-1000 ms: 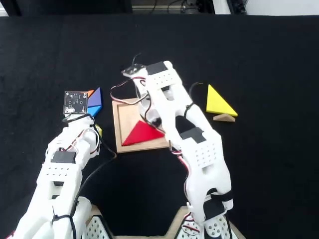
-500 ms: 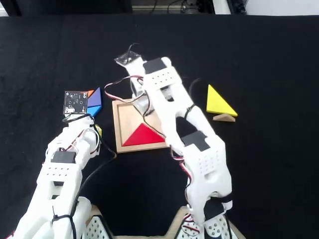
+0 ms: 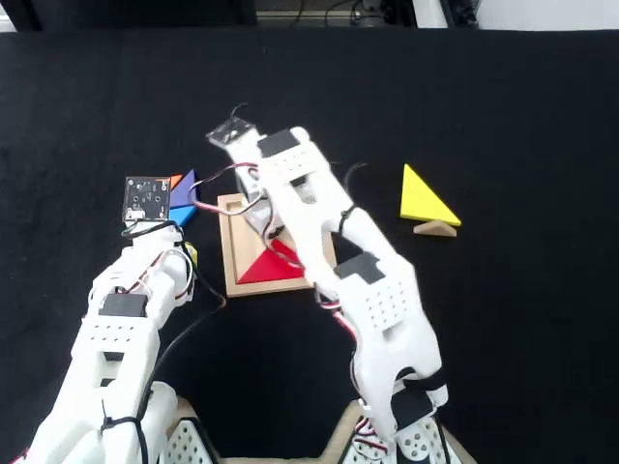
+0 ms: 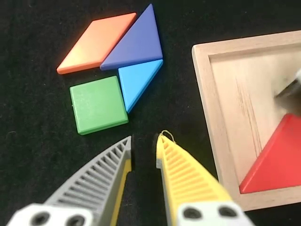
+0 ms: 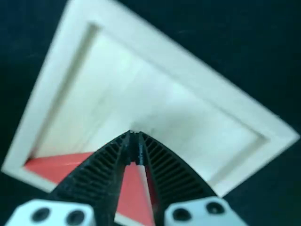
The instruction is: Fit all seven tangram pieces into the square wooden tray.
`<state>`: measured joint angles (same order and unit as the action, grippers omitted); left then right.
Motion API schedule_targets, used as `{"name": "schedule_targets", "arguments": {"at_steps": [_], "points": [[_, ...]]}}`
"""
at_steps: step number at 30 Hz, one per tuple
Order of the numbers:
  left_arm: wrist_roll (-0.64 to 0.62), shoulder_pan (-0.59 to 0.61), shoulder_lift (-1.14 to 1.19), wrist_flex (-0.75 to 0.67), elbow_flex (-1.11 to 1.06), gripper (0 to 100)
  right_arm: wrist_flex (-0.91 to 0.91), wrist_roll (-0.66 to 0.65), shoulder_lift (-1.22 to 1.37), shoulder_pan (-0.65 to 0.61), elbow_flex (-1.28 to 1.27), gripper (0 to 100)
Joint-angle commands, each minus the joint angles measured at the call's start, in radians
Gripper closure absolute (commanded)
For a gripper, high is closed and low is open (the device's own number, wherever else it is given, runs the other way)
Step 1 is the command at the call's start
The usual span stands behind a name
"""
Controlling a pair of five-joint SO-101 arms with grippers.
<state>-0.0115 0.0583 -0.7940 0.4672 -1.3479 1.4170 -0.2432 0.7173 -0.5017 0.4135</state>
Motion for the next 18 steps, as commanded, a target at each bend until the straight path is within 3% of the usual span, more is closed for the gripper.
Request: {"name": "schedule_targets", "arguments": {"at_steps": [1,18], "points": [[-0.003,-0.013,-0.014,-0.017,0.01,89,0.043,0.006,-0.013,-0.071,0.05,98.8],[-0.003,-0.013,-0.012,-0.017,0.01,89,0.118,0.008,-0.12,-0.057,0.134,98.8]]}}
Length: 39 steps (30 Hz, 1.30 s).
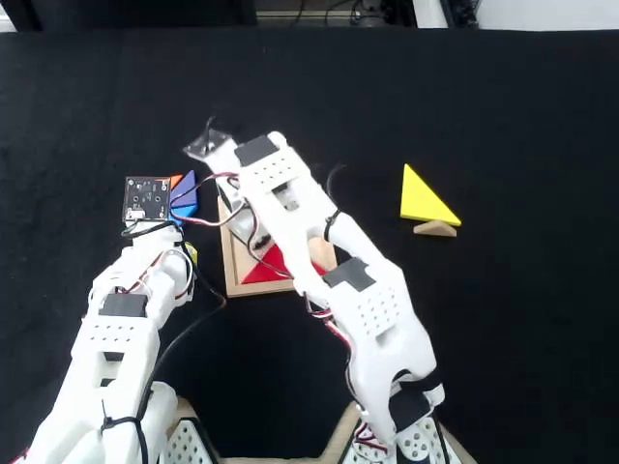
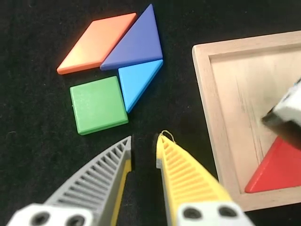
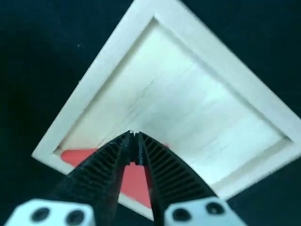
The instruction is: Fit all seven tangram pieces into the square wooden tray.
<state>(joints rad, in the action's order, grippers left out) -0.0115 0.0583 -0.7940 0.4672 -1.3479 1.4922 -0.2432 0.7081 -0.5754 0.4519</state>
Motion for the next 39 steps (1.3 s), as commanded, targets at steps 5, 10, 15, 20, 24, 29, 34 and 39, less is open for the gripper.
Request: {"name": "schedule_targets", "arguments": {"at_steps": [5,10,15,20,24,29,34,39], "points": [[-0.003,-0.013,-0.012,-0.017,0.01,89,0.044,0.006,-0.14,0.068,0.074,98.8],[-0.003,-0.013,-0.012,-0.017,0.01,89,0.018,0.0,-0.14,0.16,0.01,98.8],[-0.003,-0.013,-0.012,-0.017,0.01,89,-0.051,-0.002,-0.14,0.133,-0.12,98.8],[-0.003,-0.013,-0.012,-0.017,0.01,89,-0.083,-0.002,-0.14,0.109,-0.196,98.8],[-0.003,-0.013,-0.012,-0.017,0.01,89,-0.08,-0.002,-0.151,0.115,-0.193,98.8],[-0.003,-0.013,-0.012,-0.017,0.01,89,-0.014,-0.002,-0.228,0.175,-0.102,98.8],[-0.003,-0.013,-0.012,-0.017,0.01,89,0.089,-0.003,-0.344,0.393,0.068,98.8],[-0.003,-0.013,-0.011,-0.017,0.01,89,0.064,-0.11,-0.318,0.569,0.033,98.5]]}}
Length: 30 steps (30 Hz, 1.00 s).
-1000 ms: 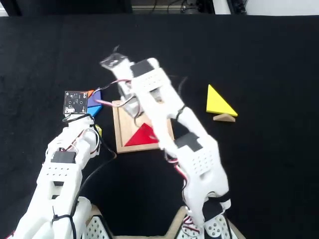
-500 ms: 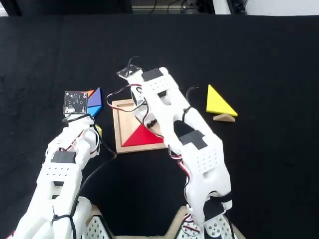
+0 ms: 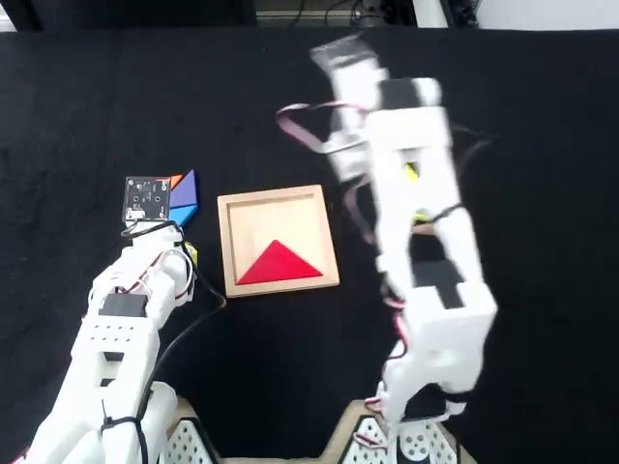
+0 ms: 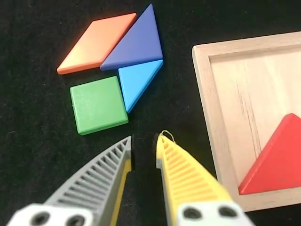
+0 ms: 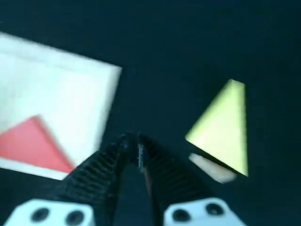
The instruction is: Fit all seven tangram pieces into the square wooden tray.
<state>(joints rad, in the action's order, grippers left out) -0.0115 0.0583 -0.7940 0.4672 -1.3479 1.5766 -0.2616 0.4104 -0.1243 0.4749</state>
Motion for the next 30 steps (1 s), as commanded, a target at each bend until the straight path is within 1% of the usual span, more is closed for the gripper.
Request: {"name": "schedule_targets", "arguments": {"at_steps": [1,3,5,7,8,9,11,15,20,22,24,27,30], "points": [[-0.003,-0.013,-0.011,-0.017,0.01,89,-0.031,-0.106,0.002,0.135,-0.002,98.1],[-0.003,-0.013,-0.011,-0.018,0.01,89,-0.048,-0.084,0.047,0.178,-0.01,92.7],[-0.003,-0.013,-0.011,-0.018,0.01,89,-0.087,-0.06,0.084,0.233,-0.008,83.9],[-0.003,-0.01,-0.011,-0.018,0.01,89,-0.123,-0.089,0.113,0.278,0.002,77.1],[-0.003,-0.01,-0.011,-0.018,0.01,89,-0.13,-0.137,0.125,0.287,0.002,76.6],[-0.003,-0.012,-0.011,-0.018,0.01,89,-0.127,-0.193,0.136,0.285,0.001,77.7],[-0.003,-0.013,-0.011,-0.018,0.01,89,-0.132,-0.267,0.154,0.269,-0.005,81.0],[-0.003,-0.013,-0.011,-0.018,0.01,89,-0.163,-0.316,0.185,0.269,0.005,82.5],[-0.003,-0.013,-0.009,-0.018,0.01,89,-0.256,-0.396,0.211,0.376,0.005,84.1],[-0.003,-0.013,-0.009,-0.018,0.01,89,-0.285,-0.431,0.239,0.417,0.005,90.5],[-0.003,-0.015,-0.009,-0.018,0.01,89,-0.319,-0.451,0.272,0.442,0.005,98.9],[-0.003,-0.015,-0.009,-0.018,0.01,89,-0.338,-0.451,0.335,0.45,0.005,96.6],[-0.003,-0.015,-0.009,-0.018,0.01,89,-0.328,-0.453,0.387,0.45,0.004,98.8]]}}
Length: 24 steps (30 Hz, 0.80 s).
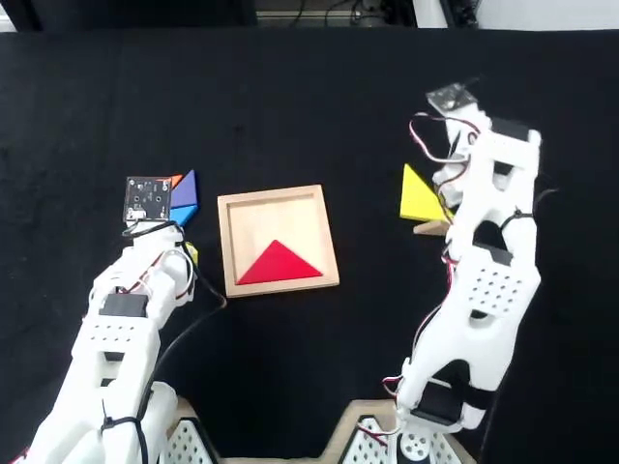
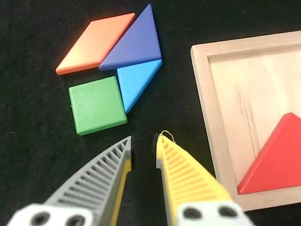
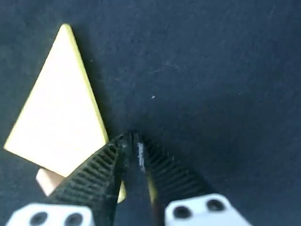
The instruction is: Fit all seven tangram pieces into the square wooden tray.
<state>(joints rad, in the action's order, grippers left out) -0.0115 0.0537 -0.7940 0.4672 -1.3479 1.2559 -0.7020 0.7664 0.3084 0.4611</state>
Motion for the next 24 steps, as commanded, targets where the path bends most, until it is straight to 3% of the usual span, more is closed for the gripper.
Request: {"name": "schedule_targets", "arguments": {"at_steps": [1,5,10,18,24], "points": [[-0.003,-0.01,-0.009,-0.018,0.01,89,0.006,-0.015,0.042,0.015,0.021,98.7],[-0.003,-0.012,-0.009,-0.018,0.01,89,0.164,-0.084,0.044,0.006,0.073,98.7],[-0.003,-0.028,-0.009,-0.018,0.01,89,0.434,-0.124,0.048,-0.13,0.16,98.7],[-0.003,-0.027,-0.009,-0.018,0.008,89,0.442,0.006,0.045,-0.345,0.173,98.7],[-0.002,-0.027,-0.009,-0.018,0.008,89,0.473,0.081,-0.002,-0.296,0.288,98.8]]}}
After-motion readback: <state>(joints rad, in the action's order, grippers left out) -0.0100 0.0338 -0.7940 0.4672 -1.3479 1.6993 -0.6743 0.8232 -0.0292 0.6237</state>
